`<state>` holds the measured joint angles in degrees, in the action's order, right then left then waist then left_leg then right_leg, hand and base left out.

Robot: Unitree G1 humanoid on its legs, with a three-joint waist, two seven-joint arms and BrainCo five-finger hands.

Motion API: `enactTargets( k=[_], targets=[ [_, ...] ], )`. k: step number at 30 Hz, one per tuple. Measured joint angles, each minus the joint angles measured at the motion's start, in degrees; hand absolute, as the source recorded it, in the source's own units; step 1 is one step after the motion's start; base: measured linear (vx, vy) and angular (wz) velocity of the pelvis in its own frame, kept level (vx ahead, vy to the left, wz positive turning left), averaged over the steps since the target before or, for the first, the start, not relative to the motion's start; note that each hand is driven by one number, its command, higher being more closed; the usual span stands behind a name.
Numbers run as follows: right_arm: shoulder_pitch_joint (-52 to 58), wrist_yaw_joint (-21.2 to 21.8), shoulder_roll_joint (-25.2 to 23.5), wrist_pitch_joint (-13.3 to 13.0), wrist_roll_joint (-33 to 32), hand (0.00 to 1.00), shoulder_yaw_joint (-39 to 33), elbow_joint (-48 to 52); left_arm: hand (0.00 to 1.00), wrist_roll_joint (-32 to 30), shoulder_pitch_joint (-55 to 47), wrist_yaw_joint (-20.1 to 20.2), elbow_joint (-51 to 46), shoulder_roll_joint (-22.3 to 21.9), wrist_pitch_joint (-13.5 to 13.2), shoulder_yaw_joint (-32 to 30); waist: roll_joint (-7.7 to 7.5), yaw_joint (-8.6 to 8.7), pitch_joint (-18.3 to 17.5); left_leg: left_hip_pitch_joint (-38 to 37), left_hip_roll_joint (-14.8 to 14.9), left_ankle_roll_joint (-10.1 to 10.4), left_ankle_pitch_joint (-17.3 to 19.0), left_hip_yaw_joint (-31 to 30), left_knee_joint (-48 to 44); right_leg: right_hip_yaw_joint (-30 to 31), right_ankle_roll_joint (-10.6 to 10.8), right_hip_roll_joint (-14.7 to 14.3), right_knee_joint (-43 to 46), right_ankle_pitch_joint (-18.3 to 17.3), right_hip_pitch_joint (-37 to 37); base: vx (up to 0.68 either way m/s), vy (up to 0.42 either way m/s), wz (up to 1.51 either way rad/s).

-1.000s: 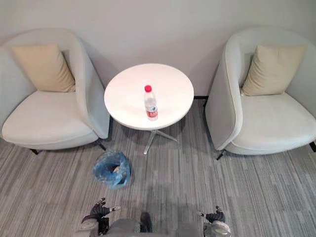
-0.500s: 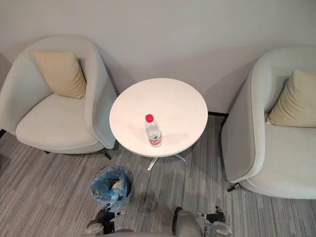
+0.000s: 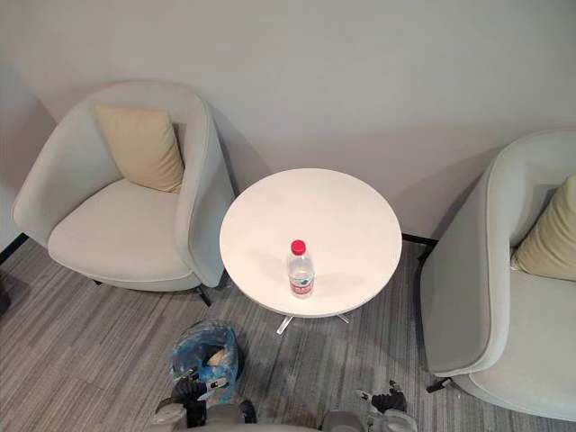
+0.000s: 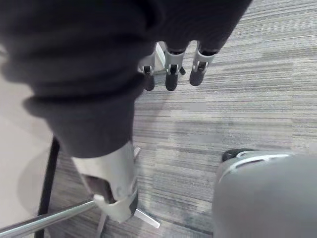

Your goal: Gather rubbish on tea table into small bin, then transfer packed bag to large trash can.

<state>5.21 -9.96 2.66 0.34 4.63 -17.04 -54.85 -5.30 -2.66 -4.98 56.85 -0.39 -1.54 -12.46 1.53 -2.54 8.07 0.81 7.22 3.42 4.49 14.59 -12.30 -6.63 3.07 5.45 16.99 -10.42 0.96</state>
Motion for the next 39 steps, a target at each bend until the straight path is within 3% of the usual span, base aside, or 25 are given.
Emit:
enactTargets(
  k=[9,13,16,21,31,39],
  targets=[
    [0.1,-0.1,0.8,-0.3,1.3,0.0,0.3,-0.3,0.0,-0.1,-0.6,0.0,0.9,1.4,-0.3,3.0,0.23,0.16,-0.2,-4.2,-2.2,-0.1,-4.1,-0.5,8.8,0.0,0.3,0.3,-1.9,0.7,-0.8,-0.01,0.0,0.01],
    [-0.3,-0.4,3.2,-0.3,2.9,0.0,5.2,0.3,0.0,-0.2,-0.6,0.0,1.3,2.5,-0.5,5.2,0.24,0.25,-0.9,-4.4,-2.4,-0.1,-4.9,-2.3,10.6,0.0,0.2,-0.4,-4.0,1.8,-1.1,0.0,0.0,0.0],
    [0.6,-0.4,5.1,-0.4,3.5,0.0,9.4,9.8,0.0,-1.1,-0.6,0.0,1.3,4.2,-0.9,7.3,0.02,0.3,-1.1,-4.4,-2.5,-0.1,-5.1,-3.7,11.4,0.1,0.2,-0.8,-5.6,2.6,-1.5,0.0,0.0,-0.01],
    [1.6,0.0,8.8,-4.4,7.3,0.0,12.7,27.8,0.0,-2.3,-1.8,0.0,2.3,7.5,-1.2,8.7,-0.76,0.27,-1.6,-4.1,-2.6,-0.2,-5.2,-5.9,12.3,0.6,0.2,-1.3,-8.6,4.0,-1.9,0.04,-0.005,-0.06],
    [2.5,0.3,11.2,-7.0,9.0,0.0,18.3,37.9,0.0,-3.4,-3.9,-0.1,2.3,8.1,-1.7,11.9,-0.34,0.24,-2.1,-3.8,-2.4,-0.2,-5.2,-10.0,12.6,-0.1,-0.1,-1.9,-12.3,6.2,-3.8,0.0,-0.012,0.03],
    [0.8,0.3,12.7,-8.3,8.9,0.0,23.2,38.4,0.0,-4.4,-4.9,-0.2,2.3,8.2,-2.6,12.6,-0.29,0.22,-2.1,-4.2,-2.6,0.1,-6.2,-12.0,14.6,-1.3,0.2,-1.9,-13.3,6.8,-4.2,-0.04,0.0,0.07]
  ],
)
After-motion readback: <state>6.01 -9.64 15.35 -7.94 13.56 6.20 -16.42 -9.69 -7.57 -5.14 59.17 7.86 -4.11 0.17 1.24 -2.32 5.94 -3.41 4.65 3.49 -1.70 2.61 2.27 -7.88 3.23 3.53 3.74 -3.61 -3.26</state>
